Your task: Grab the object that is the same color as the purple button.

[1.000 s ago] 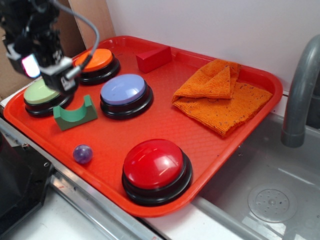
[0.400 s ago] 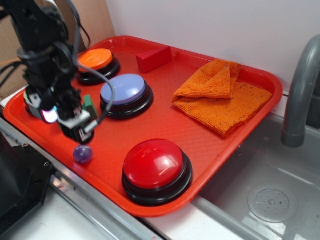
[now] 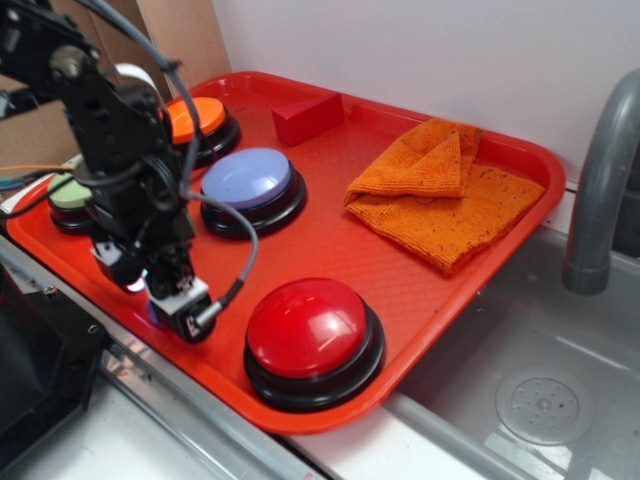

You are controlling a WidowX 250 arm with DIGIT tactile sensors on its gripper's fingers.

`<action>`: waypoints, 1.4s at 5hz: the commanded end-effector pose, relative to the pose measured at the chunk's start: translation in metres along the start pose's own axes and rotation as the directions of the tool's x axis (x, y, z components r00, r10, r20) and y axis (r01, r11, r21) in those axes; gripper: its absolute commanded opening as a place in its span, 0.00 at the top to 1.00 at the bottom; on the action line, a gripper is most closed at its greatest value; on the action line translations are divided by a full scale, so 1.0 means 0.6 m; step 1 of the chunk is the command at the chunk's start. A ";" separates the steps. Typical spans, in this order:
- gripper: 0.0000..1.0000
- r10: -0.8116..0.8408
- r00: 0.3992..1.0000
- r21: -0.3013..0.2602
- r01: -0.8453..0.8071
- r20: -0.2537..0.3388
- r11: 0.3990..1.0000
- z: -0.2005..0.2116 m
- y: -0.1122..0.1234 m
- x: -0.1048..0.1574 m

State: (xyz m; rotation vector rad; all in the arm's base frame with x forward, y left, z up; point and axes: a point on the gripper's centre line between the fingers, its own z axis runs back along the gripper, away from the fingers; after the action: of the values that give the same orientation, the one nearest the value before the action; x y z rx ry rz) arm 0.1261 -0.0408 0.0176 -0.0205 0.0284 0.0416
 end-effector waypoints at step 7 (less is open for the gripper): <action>1.00 0.070 0.967 -0.005 -0.071 0.246 0.997 0.307 0.052 0.091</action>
State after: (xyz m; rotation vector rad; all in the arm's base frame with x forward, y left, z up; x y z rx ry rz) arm 0.1846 -0.0018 0.1852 -0.0098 -0.1671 0.1282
